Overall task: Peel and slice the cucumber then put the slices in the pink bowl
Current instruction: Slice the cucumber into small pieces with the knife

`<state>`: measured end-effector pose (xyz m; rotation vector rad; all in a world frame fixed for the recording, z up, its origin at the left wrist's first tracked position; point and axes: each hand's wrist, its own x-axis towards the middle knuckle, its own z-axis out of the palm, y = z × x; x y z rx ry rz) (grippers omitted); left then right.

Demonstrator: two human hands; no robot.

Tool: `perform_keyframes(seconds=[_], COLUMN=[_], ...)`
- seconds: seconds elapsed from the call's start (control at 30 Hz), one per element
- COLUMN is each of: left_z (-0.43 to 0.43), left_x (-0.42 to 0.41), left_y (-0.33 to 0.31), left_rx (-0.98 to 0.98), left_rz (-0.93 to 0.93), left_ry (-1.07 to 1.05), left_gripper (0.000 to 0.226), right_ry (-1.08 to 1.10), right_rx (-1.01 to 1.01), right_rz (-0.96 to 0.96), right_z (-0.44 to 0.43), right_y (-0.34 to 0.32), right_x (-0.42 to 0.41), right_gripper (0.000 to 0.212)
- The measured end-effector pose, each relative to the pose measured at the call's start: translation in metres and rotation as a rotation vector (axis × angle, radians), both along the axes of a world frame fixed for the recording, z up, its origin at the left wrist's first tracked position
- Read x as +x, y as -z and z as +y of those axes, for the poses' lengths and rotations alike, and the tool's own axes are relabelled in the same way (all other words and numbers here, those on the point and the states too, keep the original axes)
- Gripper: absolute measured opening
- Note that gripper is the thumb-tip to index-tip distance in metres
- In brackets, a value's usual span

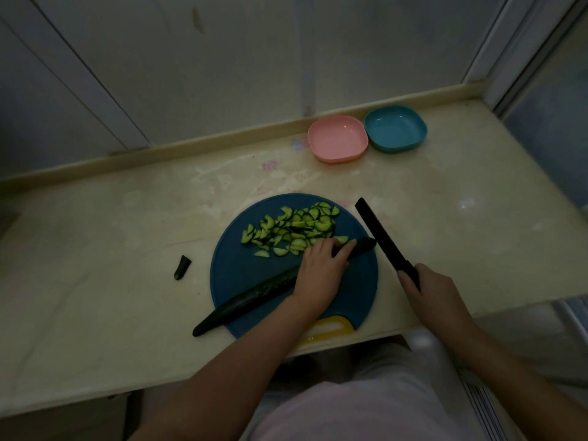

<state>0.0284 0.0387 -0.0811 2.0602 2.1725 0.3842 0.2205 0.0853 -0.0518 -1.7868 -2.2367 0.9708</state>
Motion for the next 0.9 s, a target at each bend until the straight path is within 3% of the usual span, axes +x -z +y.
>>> perform_keyframes(seconds=[0.3, 0.63, 0.73, 0.9], left_z=[-0.006, 0.002, 0.004, 0.008], left_x=[-0.004, -0.003, 0.003, 0.009], left_y=[-0.008, 0.004, 0.0, -0.006], left_rx=[-0.155, 0.009, -0.039, -0.072], left_rz=[0.041, -0.027, -0.065, -0.026], left_ry=[0.044, 0.078, 0.057, -0.002], left_gripper=[0.07, 0.044, 0.063, 0.064], right_ry=[0.0, 0.037, 0.045, 0.049], right_rx=[-0.035, -0.071, -0.052, -0.042], right_rz=[-0.005, -0.048, -0.024, 0.008], right_z=[-0.006, -0.01, -0.011, -0.012], right_y=[0.0, 0.003, 0.004, 0.002], right_x=[-0.005, -0.016, -0.016, -0.015], right_gripper=[0.031, 0.029, 0.028, 0.028])
